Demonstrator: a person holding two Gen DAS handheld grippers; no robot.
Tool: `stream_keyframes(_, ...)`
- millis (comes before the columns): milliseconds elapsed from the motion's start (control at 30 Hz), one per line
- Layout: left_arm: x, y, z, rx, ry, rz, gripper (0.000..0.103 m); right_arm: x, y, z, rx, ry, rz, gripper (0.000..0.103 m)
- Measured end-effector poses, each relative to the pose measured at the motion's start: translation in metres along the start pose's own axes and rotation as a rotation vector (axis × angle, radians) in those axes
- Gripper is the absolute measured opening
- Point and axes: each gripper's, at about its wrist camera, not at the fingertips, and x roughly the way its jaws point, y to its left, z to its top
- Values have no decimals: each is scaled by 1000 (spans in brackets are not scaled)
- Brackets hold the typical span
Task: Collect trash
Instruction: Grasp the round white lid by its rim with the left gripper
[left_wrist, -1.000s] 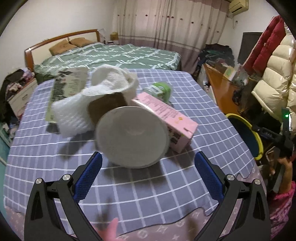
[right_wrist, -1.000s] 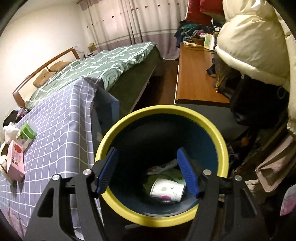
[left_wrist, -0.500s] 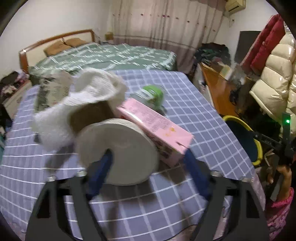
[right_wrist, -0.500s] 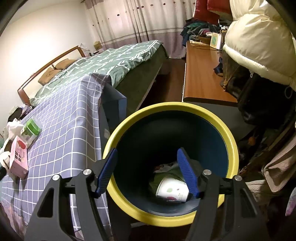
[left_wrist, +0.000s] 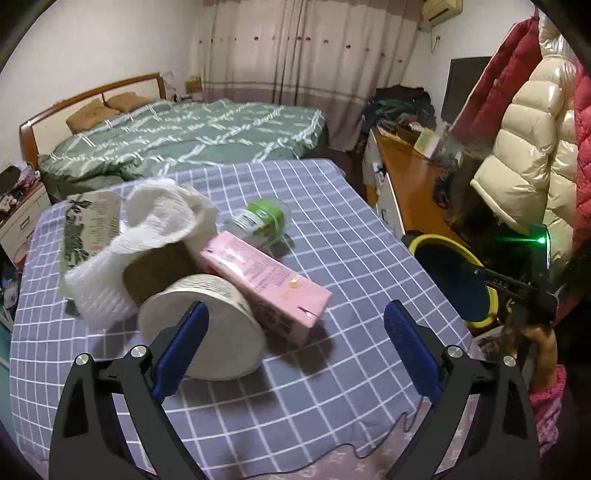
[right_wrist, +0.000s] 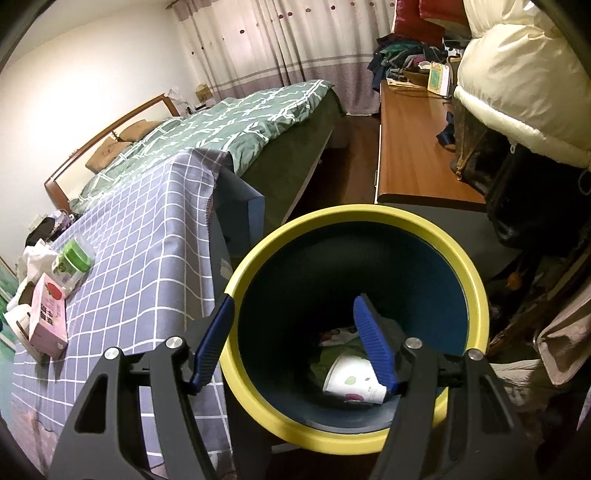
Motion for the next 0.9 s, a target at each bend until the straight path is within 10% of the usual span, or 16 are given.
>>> stream_keyframes(267,30,14,-6,-74,66,98,72,1,-1,-1,4,3,24,64)
stream_keyframes(633,41,29,-5,-102,31,132,5,-1,-1,-2,9,-2,51,64)
stream_keyframes(900,-14,23,-8,-59,-49,172,5,-15,-7,-4,16,-24,50,64)
